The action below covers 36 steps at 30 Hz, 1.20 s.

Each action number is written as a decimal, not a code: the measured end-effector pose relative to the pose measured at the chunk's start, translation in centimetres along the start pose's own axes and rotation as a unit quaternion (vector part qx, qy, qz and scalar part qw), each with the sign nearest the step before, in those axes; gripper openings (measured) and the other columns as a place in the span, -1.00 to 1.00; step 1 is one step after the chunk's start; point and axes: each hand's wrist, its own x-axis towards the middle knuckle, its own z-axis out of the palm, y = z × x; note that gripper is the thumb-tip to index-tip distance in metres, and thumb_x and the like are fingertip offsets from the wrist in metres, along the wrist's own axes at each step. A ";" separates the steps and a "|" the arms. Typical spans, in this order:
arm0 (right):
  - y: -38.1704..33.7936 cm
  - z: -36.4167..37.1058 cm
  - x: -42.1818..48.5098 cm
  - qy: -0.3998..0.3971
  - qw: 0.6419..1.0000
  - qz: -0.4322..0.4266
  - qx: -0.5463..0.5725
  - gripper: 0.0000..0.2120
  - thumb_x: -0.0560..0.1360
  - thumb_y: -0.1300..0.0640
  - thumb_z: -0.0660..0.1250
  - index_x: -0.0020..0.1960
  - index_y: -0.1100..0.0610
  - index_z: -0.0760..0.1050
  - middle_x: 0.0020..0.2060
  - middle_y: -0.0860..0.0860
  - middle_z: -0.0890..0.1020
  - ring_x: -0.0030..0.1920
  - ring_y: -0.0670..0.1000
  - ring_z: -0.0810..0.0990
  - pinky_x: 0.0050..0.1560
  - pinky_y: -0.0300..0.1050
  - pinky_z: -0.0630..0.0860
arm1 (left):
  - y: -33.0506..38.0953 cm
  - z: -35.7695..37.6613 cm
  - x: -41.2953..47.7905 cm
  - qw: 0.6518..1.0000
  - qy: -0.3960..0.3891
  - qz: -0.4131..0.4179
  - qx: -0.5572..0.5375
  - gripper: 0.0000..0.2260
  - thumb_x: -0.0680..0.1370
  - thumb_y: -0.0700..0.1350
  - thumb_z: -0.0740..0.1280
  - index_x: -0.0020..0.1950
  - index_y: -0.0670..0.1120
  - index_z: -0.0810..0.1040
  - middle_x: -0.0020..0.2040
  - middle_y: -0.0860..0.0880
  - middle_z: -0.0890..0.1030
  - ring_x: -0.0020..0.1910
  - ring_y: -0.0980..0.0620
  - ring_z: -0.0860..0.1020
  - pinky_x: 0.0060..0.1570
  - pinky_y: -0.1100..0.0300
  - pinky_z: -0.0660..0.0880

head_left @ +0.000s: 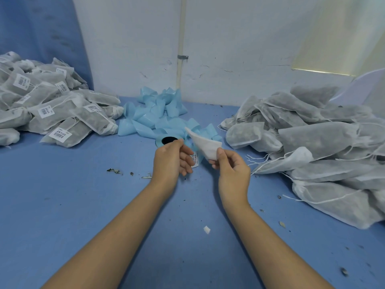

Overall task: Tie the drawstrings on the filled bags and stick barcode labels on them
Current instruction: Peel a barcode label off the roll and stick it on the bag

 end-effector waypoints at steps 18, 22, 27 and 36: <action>-0.3 -0.9 0.2 -0.014 0.986 -0.012 -0.163 -0.45 0.47 0.26 0.28 0.42 0.07 0.26 0.29 -0.06 0.38 0.18 -0.18 0.42 0.13 -0.31 0.37 | 0.5 -0.7 0.5 0.985 0.009 0.118 0.122 -0.83 0.51 -0.25 0.19 -0.03 -0.18 0.57 -0.11 -0.06 0.60 -0.14 0.07 0.47 -0.07 0.18 0.39; 0.1 -1.2 0.5 -0.092 0.991 0.068 -0.071 -0.41 0.46 0.20 0.28 0.44 0.03 0.19 -0.03 -0.11 0.53 -0.30 -0.41 0.48 -0.28 -0.55 0.35 | 0.7 -0.7 0.5 0.988 0.015 0.124 0.094 -0.87 0.51 -0.25 0.23 -0.12 -0.13 0.57 -0.21 0.02 0.57 -0.20 0.09 0.47 -0.14 0.18 0.42; -0.1 -1.4 1.1 -0.037 0.993 0.107 0.034 -0.51 0.44 0.32 0.37 0.30 0.06 0.34 0.10 0.05 0.57 -0.03 -0.08 0.62 0.03 -0.17 0.55 | 0.2 -0.1 0.5 0.990 -0.053 0.026 -0.130 -0.89 0.54 -0.08 0.36 -0.01 -0.11 0.54 -0.07 0.01 0.69 -0.05 0.05 0.66 -0.14 0.20 0.60; 0.6 -1.0 1.8 -0.010 0.992 0.123 0.020 -0.75 0.44 0.14 0.45 0.06 0.12 0.47 -0.01 0.09 0.62 0.07 0.16 0.62 0.18 0.09 0.53 | -2.1 2.5 0.8 0.977 -0.072 0.095 0.175 -0.94 0.57 -0.11 0.31 0.02 -0.04 0.51 -0.13 -0.17 0.66 -0.24 -0.12 0.63 -0.35 0.07 0.56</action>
